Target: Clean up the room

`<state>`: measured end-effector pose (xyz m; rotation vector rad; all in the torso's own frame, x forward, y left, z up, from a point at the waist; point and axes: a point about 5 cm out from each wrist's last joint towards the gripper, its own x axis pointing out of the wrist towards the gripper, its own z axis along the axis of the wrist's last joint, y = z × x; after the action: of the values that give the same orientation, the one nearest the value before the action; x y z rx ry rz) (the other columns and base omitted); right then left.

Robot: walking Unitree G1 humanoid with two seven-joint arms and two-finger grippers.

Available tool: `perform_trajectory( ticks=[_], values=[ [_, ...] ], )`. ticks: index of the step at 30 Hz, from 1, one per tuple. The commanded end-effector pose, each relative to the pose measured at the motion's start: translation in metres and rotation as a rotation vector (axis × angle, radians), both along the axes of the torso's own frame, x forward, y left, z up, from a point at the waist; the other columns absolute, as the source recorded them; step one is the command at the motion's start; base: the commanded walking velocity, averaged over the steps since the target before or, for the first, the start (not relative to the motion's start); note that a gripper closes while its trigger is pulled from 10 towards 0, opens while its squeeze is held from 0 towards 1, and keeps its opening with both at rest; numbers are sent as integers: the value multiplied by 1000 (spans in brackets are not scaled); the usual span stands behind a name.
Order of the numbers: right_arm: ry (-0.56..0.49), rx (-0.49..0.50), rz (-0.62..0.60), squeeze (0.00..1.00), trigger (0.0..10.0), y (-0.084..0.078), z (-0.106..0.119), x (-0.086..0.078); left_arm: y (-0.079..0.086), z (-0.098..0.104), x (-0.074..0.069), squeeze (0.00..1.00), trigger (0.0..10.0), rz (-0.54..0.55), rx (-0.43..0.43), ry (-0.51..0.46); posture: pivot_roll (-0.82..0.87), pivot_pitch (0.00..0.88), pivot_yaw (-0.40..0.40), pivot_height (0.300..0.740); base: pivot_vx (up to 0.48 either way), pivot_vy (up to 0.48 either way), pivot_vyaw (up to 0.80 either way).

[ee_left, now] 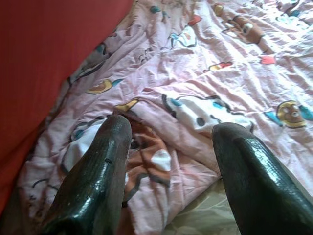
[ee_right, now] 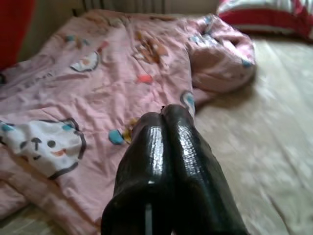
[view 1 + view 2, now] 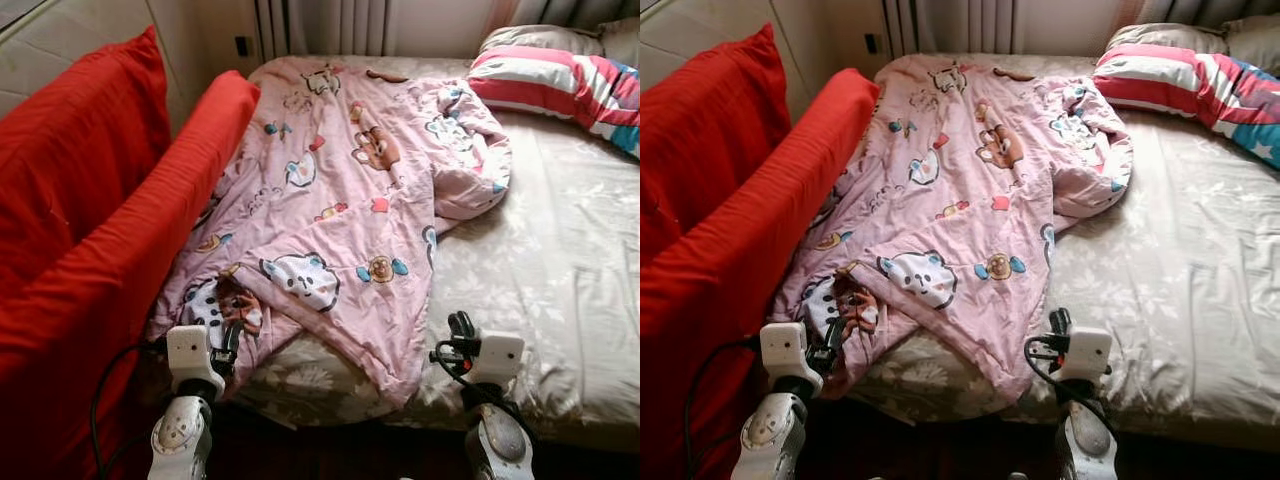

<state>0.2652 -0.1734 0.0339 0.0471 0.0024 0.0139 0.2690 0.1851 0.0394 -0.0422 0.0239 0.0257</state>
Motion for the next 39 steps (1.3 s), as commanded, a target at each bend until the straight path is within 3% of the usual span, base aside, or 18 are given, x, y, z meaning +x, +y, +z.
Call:
perform_trajectory(
  ticks=[1,10,23,39],
  values=[
    [8,-1,-1,0,10000,0,-1,-2,1,-5,-3,0,10000,2,-13,32,-92,104,37,740,0,0,0],
    [41,-13,-59,0,10000,-4,2,4,-9,6,6,0,10000,-15,-33,5,-86,158,35,740,0,0,0],
    [42,16,-39,0,10000,4,5,9,-8,11,10,0,10000,-12,-36,-4,-83,187,37,655,0,0,0],
    [34,13,-22,0,10000,4,8,10,-9,12,9,0,10000,-4,-43,0,-79,206,30,655,0,0,0]
  ],
)
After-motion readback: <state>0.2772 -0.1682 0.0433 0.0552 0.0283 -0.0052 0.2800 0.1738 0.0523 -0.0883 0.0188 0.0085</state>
